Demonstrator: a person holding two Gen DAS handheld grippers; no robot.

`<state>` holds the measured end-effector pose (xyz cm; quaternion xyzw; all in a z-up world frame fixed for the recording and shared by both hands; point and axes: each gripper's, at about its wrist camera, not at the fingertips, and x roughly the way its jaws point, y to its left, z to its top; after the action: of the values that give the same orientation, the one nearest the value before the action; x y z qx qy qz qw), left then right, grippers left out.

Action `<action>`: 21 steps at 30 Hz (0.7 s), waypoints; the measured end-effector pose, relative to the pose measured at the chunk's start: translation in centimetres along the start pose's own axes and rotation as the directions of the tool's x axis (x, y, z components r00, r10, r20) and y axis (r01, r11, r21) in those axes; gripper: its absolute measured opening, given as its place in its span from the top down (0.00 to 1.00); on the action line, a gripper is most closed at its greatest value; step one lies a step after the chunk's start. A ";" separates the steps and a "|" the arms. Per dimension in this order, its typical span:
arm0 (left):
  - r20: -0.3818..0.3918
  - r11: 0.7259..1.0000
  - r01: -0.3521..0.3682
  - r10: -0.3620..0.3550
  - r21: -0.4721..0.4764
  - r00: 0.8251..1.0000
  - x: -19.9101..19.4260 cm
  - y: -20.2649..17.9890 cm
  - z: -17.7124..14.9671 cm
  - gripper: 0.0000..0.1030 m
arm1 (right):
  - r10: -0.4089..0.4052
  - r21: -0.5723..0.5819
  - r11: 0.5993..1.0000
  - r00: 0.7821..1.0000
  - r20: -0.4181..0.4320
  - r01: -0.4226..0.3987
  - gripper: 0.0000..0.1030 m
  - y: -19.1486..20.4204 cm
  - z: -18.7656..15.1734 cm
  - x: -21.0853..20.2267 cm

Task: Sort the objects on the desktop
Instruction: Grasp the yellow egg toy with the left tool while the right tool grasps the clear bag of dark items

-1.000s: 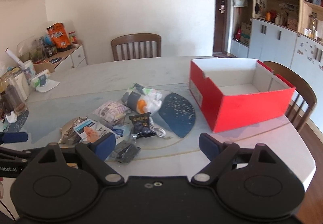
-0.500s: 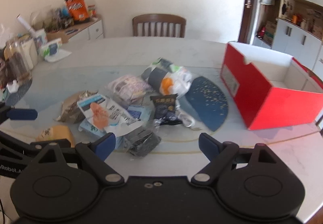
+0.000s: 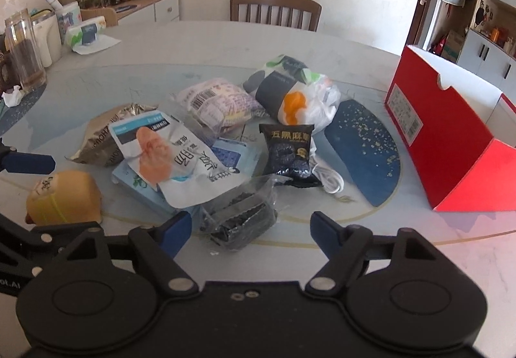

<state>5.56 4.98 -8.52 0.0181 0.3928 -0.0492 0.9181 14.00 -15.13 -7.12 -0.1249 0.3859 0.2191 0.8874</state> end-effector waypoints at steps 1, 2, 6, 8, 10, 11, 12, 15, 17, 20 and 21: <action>-0.002 1.000 0.003 -0.003 0.002 1.000 0.1 0.1 0.0 0.10 | -0.003 -0.001 1.000 1.000 -0.005 0.003 0.27 0.0 0.0 0.1; -0.003 1.000 0.004 -0.004 0.004 1.000 0.1 0.1 0.0 0.12 | -0.005 -0.001 1.000 1.000 -0.013 0.005 0.30 0.1 0.0 0.3; -0.018 1.000 0.011 -0.011 -0.005 1.000 0.2 0.5 0.0 0.28 | -0.005 0.006 1.000 1.000 -0.024 0.005 0.38 0.1 0.2 0.6; -0.022 1.000 0.014 -0.014 -0.004 1.000 0.3 0.6 -0.1 0.33 | -0.006 0.010 1.000 0.999 -0.033 0.006 0.46 0.2 0.3 0.8; -0.031 1.000 0.027 -0.027 -0.004 0.999 0.4 0.8 -0.2 0.40 | -0.003 0.016 1.000 0.999 -0.043 0.004 0.51 0.2 0.4 1.0; -0.035 1.000 0.028 -0.028 -0.002 0.999 0.4 0.8 -0.2 0.43 | -0.003 0.019 1.000 0.999 -0.045 0.004 0.53 0.2 0.4 1.0; -0.037 1.000 0.030 -0.030 0.000 0.999 0.4 0.9 -0.3 0.44 | -0.008 0.021 1.000 0.999 -0.047 0.009 0.53 0.3 0.4 1.0; -0.035 0.999 0.042 -0.042 0.003 0.999 0.4 1.1 -0.3 0.46 | -0.013 0.033 0.999 0.999 -0.053 0.014 0.56 0.2 0.4 0.9; -0.031 0.999 0.045 -0.045 0.011 0.999 0.2 1.0 -0.4 0.48 | -0.018 0.036 0.999 0.998 -0.055 0.020 0.62 0.3 0.4 0.8; -0.024 0.998 0.061 -0.060 0.017 0.998 0.1 1.2 -0.4 0.50 | -0.026 0.041 0.999 0.998 -0.058 0.029 0.68 0.3 0.3 0.5; -0.020 0.998 0.064 -0.064 0.019 0.998 0.0 1.2 -0.3 0.50 | -0.032 0.042 0.999 0.998 -0.058 0.034 0.69 0.3 0.3 0.4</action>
<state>5.44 6.19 -8.76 0.0149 0.4014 -0.0823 0.9121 14.24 -14.67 -7.22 -0.1183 0.4137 0.1924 0.8820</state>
